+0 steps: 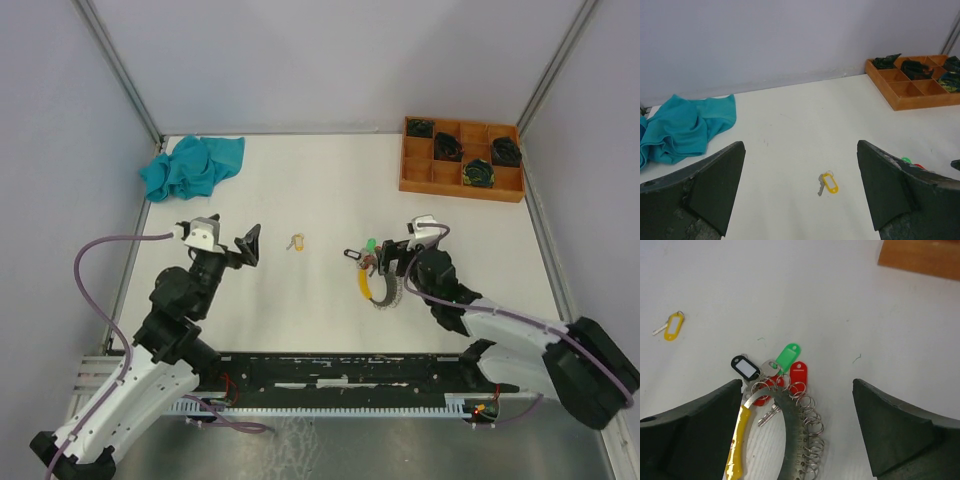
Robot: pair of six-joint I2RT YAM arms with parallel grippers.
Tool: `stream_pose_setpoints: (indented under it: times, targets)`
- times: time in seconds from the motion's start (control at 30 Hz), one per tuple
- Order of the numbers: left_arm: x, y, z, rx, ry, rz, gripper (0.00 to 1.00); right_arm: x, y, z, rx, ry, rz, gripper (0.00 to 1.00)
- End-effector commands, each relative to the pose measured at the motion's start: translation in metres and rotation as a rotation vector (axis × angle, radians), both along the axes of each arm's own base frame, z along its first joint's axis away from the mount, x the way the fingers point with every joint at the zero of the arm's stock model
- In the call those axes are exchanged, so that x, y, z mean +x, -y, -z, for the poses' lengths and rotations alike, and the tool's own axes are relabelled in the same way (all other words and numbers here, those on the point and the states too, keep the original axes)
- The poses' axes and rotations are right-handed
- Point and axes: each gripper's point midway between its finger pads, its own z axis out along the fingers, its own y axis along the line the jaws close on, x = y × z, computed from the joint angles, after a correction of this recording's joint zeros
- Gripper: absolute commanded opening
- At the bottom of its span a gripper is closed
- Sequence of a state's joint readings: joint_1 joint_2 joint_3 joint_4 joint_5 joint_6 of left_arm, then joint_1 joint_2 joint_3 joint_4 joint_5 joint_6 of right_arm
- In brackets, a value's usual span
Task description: Put the keys on the keyring
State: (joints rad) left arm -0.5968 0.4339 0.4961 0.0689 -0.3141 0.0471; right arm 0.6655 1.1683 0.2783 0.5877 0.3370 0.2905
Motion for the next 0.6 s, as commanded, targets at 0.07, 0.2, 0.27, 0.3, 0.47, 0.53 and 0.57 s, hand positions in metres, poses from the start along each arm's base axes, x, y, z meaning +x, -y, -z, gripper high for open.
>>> stream_pose_setpoints:
  times: [0.07, 0.2, 0.27, 0.3, 0.47, 0.53, 0.57]
  targets:
    - [-0.007, -0.019, -0.029, -0.176, 0.028, -0.075, 0.99, -0.018, 0.039, -0.062, -0.051, 0.039, 0.095, 1.00]
    - [-0.017, -0.025, -0.035, -0.214, 0.047, -0.070, 0.99, -0.038, 0.058, -0.093, -0.020, 0.125, 0.096, 1.00]
    - [-0.023, -0.029, -0.041, -0.246, 0.075, -0.068, 0.99, -0.046, 0.071, -0.101, 0.015, 0.141, 0.139, 1.00]
    - [-0.026, -0.031, -0.043, -0.260, 0.088, -0.066, 0.99, -0.051, 0.071, -0.106, 0.004, 0.152, 0.114, 1.00]
    - [-0.035, -0.031, -0.042, -0.278, 0.105, -0.036, 0.99, -0.064, 0.084, -0.124, -0.017, 0.134, 0.125, 1.00]
    - [-0.035, -0.029, -0.037, -0.269, 0.084, -0.032, 0.99, -0.066, 0.087, -0.130, -0.038, 0.128, 0.126, 1.00]
    - [-0.033, -0.028, -0.034, -0.268, 0.070, -0.034, 0.99, -0.067, 0.090, -0.132, -0.050, 0.127, 0.130, 1.00]
